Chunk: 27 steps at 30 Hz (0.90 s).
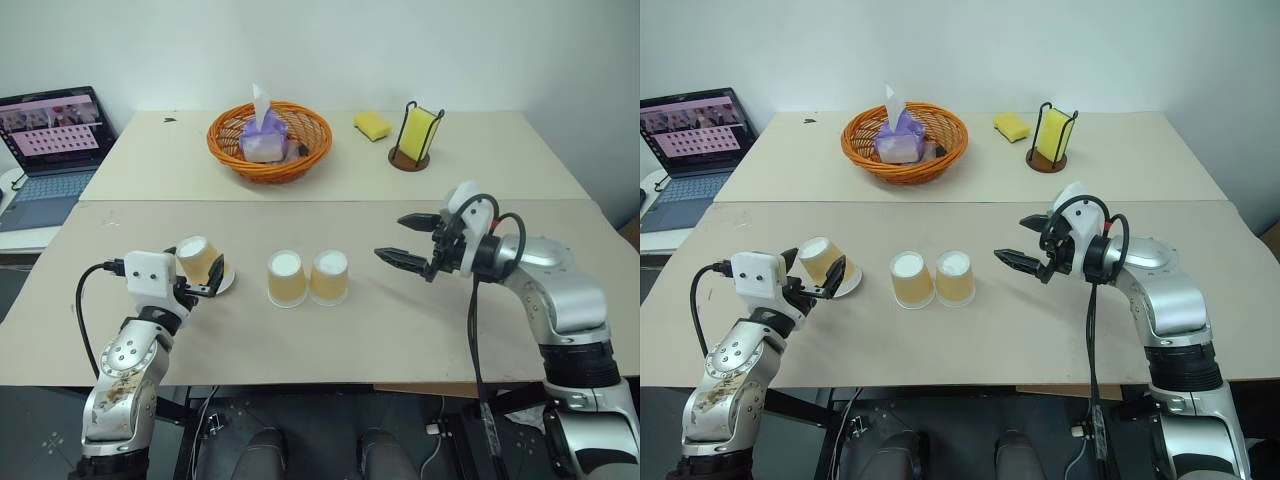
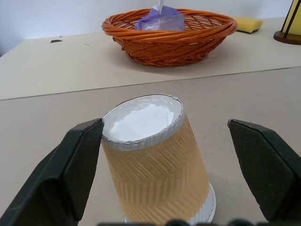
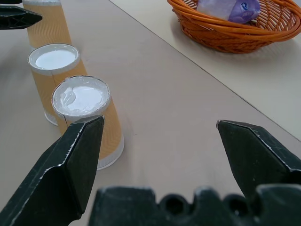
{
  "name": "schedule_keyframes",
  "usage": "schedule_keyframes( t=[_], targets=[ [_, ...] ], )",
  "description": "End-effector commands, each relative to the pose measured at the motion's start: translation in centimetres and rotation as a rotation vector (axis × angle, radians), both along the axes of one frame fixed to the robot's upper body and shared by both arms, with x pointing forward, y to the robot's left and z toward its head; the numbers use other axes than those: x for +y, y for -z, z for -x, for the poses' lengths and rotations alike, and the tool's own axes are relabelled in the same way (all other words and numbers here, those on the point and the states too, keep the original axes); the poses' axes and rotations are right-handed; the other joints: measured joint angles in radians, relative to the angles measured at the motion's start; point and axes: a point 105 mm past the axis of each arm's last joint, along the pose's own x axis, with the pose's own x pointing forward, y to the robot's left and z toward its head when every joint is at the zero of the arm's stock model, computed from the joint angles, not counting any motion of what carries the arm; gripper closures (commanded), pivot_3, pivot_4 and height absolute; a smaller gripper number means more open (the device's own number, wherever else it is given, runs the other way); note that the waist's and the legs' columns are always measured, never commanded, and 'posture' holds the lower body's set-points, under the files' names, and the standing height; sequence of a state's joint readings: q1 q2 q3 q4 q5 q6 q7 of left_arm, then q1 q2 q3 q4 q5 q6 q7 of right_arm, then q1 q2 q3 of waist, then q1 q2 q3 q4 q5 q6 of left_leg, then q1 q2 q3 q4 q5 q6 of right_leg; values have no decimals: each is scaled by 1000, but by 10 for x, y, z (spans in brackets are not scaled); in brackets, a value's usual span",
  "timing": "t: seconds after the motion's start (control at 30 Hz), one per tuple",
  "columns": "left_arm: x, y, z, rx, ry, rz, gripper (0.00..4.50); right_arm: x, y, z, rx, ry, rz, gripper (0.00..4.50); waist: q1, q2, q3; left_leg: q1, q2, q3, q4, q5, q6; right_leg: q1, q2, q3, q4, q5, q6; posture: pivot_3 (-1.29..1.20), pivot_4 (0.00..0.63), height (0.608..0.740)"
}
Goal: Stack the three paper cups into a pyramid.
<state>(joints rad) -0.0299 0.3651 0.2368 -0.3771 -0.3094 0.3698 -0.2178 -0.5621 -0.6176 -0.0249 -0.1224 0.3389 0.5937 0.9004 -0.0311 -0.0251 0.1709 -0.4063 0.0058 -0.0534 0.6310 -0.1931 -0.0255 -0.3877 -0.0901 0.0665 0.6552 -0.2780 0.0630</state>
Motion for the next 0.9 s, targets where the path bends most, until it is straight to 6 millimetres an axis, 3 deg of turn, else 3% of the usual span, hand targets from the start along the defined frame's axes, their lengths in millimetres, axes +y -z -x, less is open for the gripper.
schedule_keyframes(
  t=[0.03,0.27,0.73,0.9],
  targets=[
    [-6,8,0,31,29,-22,0,-3,-16,1,-59,5,-16,35,1,0,0,0,0,0,0,0,0,0,0,0,0,0,0,0,150,740],
    [-32,2,14,30,157,24,0,-3,-19,-2,-73,10,-20,35,3,0,0,0,0,0,0,0,0,0,0,0,0,0,0,0,150,740],
    [-17,-23,34,-51,22,-8,0,0,-14,-8,-63,15,-50,35,7,-1,0,-1,0,0,0,0,0,0,0,0,-1,0,0,0,150,740],
    [-11,-19,38,-30,-13,-15,0,2,-13,-10,-62,8,-56,35,9,-1,0,-1,0,0,0,0,0,0,0,0,-1,0,0,0,150,740]
  ],
)
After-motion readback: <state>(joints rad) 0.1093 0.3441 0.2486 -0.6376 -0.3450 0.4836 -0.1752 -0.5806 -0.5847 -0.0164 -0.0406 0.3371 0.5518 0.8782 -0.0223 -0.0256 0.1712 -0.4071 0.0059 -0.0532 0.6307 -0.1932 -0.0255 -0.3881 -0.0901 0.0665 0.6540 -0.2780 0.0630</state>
